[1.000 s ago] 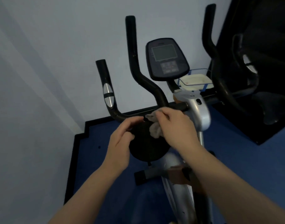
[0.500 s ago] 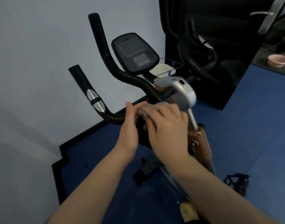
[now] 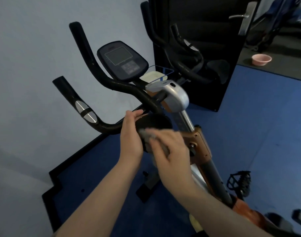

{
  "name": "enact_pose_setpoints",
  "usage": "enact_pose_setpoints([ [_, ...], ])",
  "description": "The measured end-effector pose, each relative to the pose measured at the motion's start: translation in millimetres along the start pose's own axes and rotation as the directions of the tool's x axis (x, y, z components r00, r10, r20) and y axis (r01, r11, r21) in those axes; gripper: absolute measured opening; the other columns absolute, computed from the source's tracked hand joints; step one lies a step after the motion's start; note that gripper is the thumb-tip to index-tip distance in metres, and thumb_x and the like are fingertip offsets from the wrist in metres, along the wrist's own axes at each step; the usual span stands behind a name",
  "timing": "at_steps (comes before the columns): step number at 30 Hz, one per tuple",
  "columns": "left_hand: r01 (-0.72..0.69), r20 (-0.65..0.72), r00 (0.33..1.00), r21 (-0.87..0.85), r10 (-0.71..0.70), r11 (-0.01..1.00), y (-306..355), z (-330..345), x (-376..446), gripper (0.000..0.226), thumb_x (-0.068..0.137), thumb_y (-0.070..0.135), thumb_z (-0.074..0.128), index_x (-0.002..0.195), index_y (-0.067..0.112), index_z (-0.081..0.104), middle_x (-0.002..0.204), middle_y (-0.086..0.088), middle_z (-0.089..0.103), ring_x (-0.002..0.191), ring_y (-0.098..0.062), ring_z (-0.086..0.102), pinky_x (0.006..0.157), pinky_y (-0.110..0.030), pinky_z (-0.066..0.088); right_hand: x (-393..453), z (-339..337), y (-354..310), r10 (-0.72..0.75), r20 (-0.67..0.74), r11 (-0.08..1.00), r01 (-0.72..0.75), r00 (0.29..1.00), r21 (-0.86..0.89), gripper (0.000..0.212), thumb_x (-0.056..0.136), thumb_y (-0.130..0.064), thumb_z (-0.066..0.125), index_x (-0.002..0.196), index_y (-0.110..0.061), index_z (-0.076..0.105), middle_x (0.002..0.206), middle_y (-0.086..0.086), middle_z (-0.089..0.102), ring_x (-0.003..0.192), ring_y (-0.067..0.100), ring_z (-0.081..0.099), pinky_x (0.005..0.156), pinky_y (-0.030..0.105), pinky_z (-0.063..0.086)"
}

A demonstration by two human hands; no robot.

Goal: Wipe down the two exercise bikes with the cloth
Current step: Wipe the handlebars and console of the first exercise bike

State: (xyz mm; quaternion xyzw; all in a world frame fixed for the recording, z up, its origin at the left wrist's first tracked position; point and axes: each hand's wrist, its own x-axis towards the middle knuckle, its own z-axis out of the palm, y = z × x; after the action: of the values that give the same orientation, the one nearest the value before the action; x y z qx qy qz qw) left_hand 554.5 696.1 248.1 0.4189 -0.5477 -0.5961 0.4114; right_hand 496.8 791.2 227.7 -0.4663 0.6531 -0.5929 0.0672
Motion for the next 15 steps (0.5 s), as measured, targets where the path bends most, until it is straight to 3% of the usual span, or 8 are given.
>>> enact_pose_setpoints([
  [3,-0.076,-0.026,0.996,0.154,0.081,0.985,7.7,4.0,10.2,0.016,0.096,0.027,0.053,0.098,0.026,0.068,0.091,0.015,0.069,0.085,0.003,0.063,0.077,-0.021,0.045,33.8,2.7,5.2,0.082,-0.341,0.997,-0.077,0.936,0.029,0.027,0.096,-0.015,0.054,0.121,-0.019,0.066,0.107,-0.006,0.060,0.102,0.007,0.048,0.087,0.010,0.034],
  [5,-0.167,0.018,0.985,0.305,0.169,0.938,12.4,4.9,19.5,0.017,0.095,0.021,0.052,0.095,0.028,0.068,0.093,0.012,0.067,0.087,0.005,0.060,0.078,-0.017,0.043,43.7,8.9,6.6,0.197,-0.408,0.980,-0.164,0.891,0.115,0.029,0.099,-0.019,0.052,0.125,-0.022,0.064,0.109,-0.012,0.054,0.105,0.004,0.044,0.088,0.008,0.032],
  [8,-0.239,0.095,0.970,0.537,0.224,0.809,12.7,7.9,24.9,0.023,0.100,0.021,0.044,0.094,0.033,0.062,0.100,0.013,0.058,0.090,0.016,0.049,0.075,-0.001,0.036,26.1,12.4,16.1,0.287,-0.268,0.955,-0.252,0.920,0.158,0.030,0.099,-0.027,0.050,0.126,-0.034,0.060,0.112,-0.023,0.049,0.112,-0.001,0.045,0.091,0.007,0.032],
  [10,-0.266,0.090,0.960,0.583,0.264,0.768,9.4,8.0,23.0,0.025,0.102,0.022,0.040,0.095,0.035,0.060,0.099,0.015,0.054,0.091,0.020,0.046,0.073,0.005,0.031,18.0,2.6,25.0,0.296,-0.214,0.946,-0.255,0.931,0.200,0.024,0.099,-0.025,0.050,0.118,-0.034,0.062,0.110,-0.020,0.056,0.109,-0.001,0.052,0.093,0.018,0.043],
  [12,-0.289,0.079,0.949,0.600,0.304,0.746,7.3,6.7,20.8,0.025,0.102,0.023,0.039,0.097,0.034,0.061,0.098,0.015,0.054,0.092,0.017,0.048,0.074,0.005,0.031,36.2,-8.0,30.2,0.286,-0.192,0.942,-0.239,0.939,0.236,0.019,0.099,-0.021,0.051,0.108,-0.031,0.064,0.103,-0.015,0.063,0.101,0.001,0.058,0.089,0.025,0.049],
  [15,-0.280,0.053,0.948,0.612,0.315,0.740,9.0,8.0,21.9,0.024,0.102,0.022,0.038,0.100,0.028,0.062,0.098,0.013,0.057,0.092,0.009,0.052,0.073,-0.002,0.036,78.5,-9.8,24.5,0.255,0.018,0.941,-0.252,0.967,0.224,0.016,0.099,-0.025,0.051,0.097,-0.027,0.067,0.085,-0.010,0.069,0.081,-0.003,0.063,0.071,0.013,0.048],
])
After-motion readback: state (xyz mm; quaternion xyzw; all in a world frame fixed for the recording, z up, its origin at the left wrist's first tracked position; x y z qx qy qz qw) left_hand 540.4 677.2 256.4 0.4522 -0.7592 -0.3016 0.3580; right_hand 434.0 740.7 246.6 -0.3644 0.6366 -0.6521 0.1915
